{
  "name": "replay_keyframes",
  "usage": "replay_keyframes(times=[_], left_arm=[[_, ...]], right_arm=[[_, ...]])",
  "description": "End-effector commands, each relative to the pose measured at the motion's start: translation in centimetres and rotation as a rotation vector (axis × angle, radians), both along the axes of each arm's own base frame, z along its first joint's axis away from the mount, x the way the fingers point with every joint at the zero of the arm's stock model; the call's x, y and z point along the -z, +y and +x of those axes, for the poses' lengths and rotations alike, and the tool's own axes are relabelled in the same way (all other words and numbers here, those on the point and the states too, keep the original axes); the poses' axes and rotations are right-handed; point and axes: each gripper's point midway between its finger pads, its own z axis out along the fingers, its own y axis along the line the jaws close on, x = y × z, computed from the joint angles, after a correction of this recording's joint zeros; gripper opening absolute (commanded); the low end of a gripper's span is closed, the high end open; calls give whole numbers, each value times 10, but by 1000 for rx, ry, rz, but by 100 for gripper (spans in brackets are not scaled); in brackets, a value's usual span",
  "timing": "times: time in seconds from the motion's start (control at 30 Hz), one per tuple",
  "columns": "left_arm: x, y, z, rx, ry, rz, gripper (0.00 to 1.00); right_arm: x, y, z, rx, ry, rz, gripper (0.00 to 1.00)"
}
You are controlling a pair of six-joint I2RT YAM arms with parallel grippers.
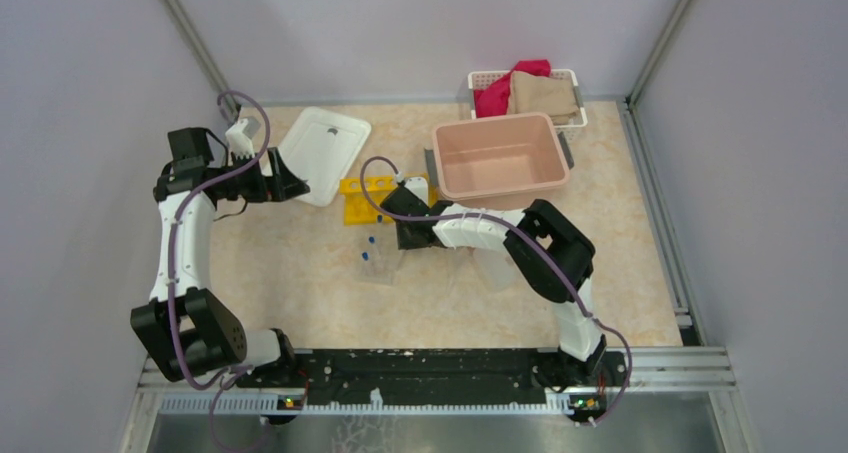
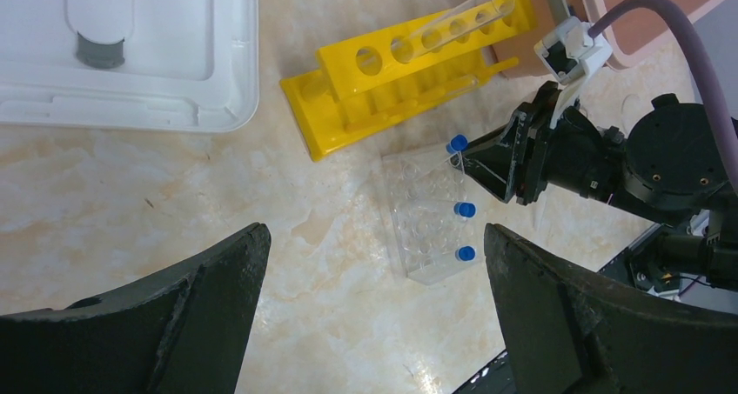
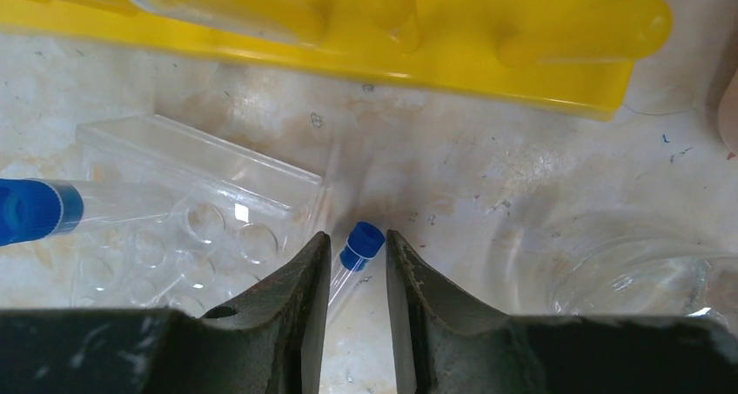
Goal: Organize the chemistry lab equipment
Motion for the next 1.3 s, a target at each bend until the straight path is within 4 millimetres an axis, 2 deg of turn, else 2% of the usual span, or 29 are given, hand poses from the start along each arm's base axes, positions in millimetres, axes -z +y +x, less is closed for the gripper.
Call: replay_keyframes(times=[0.0,0.13,0.3,0.57,0.67,0.77,0.9,1.0,1.13,1.27], left_arm=[[-17,-2,1,15,-48,-11,99],[-22,-3,1,20,-59,-20,99],[-27,-4,2,21,-73,-26,99],[-33,-6,2,26,-94,-34,99],[-34,-5,3,17,-98,-25,99],[-34,-5,2,16,-92,-27,99],[-40,-5,0,7,-99,-23,99],[-50,-11,-5,31,-119,-44,99],[-63,-23,-14,90,-156,-92,99],[-75,-38,-26,165,-215,-140,99]], right_arm=[[3,-18,8,27,-34,-81,27],[0,-26,6,23,-45,-104,23],[-6,-29,5,12,-55,-112,27],[3,-26,-6,-31,-22,-129,27],[6,-27,-9,-34,-7,-134,19],[-4,-25,-8,-28,-16,-116,8],[-38,-21,-4,-18,-62,-59,0],[-72,-20,-2,-9,-108,-1,0],[-125,-19,-1,-2,-181,98,0],[-190,-15,-3,-23,-291,257,0]])
